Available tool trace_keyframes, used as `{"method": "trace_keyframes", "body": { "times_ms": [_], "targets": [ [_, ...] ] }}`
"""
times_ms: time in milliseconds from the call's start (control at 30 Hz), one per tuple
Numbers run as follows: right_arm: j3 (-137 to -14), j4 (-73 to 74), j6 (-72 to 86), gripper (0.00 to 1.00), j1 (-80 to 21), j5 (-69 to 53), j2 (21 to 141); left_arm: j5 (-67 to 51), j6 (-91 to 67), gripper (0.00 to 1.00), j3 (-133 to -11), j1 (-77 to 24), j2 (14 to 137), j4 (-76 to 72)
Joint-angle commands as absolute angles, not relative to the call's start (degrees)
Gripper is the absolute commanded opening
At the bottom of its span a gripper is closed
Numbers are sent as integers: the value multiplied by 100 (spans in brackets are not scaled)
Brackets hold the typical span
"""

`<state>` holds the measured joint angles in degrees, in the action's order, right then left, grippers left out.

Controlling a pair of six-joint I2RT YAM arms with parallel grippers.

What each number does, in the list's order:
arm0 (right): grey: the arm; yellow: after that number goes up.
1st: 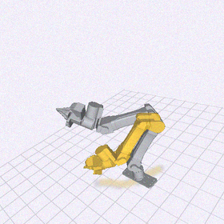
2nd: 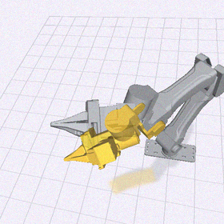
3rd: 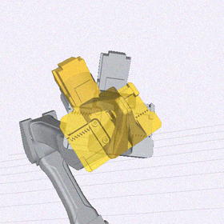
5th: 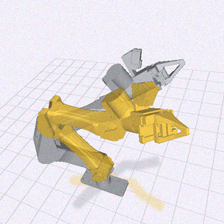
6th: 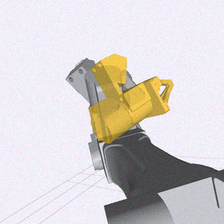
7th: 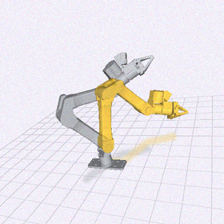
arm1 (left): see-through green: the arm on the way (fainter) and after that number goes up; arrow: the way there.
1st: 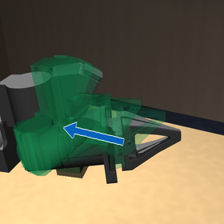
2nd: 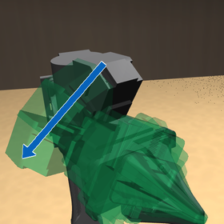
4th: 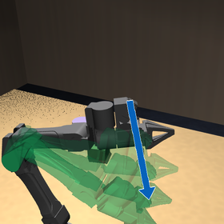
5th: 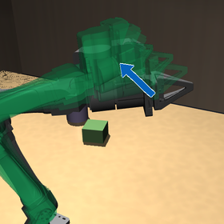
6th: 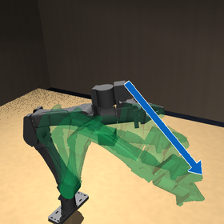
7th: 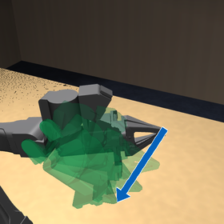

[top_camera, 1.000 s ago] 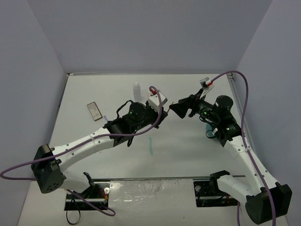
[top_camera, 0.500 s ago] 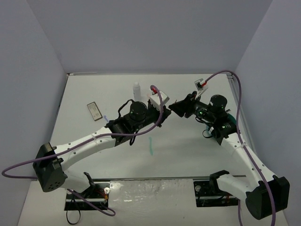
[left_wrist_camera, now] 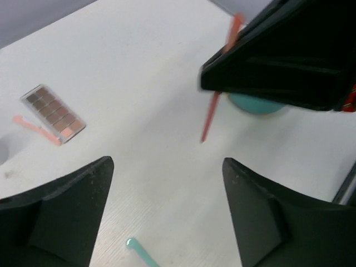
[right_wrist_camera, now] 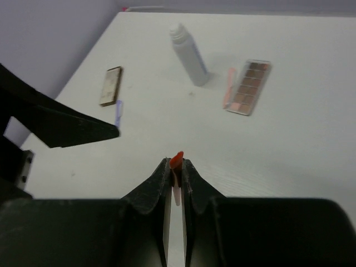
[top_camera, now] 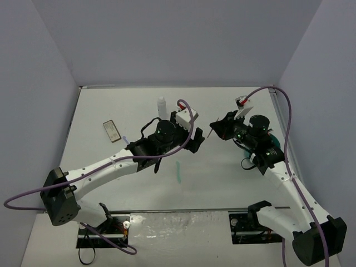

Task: Organize the makeup

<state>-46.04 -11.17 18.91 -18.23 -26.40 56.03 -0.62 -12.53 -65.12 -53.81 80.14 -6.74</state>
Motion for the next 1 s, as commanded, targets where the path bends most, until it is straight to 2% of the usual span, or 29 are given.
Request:
{"method": "trace_keyframes", "body": {
  "times_ms": [0, 133, 333, 500, 633, 967],
  "targets": [
    [-4858, -810, 1245, 0, -1592, -629, 5072, 654, -1791, 86, -6683, -4905, 7472, -165],
    [-4843, -589, 1200, 0, -814, -93, 5075, 467, -2191, 89, -6489, -4176, 6988, 663],
    [-4778, -700, 1514, 0, 474, -51, 5520, 390, -1944, 97, -6334, -2870, 6140, 1652],
    [-4799, -1180, 1656, 0, 1034, -164, 6057, 504, -1551, 97, -6397, -2139, 5674, 2387],
    [-4853, -1406, 1581, 0, 1198, -18, 6380, 1075, -1362, 97, -6111, -2039, 5340, 2379],
    [-4609, -1707, 1608, 0, 1327, -111, 7013, 1532, -1239, 97, -5804, -2039, 5124, 2373]
  ]
}}
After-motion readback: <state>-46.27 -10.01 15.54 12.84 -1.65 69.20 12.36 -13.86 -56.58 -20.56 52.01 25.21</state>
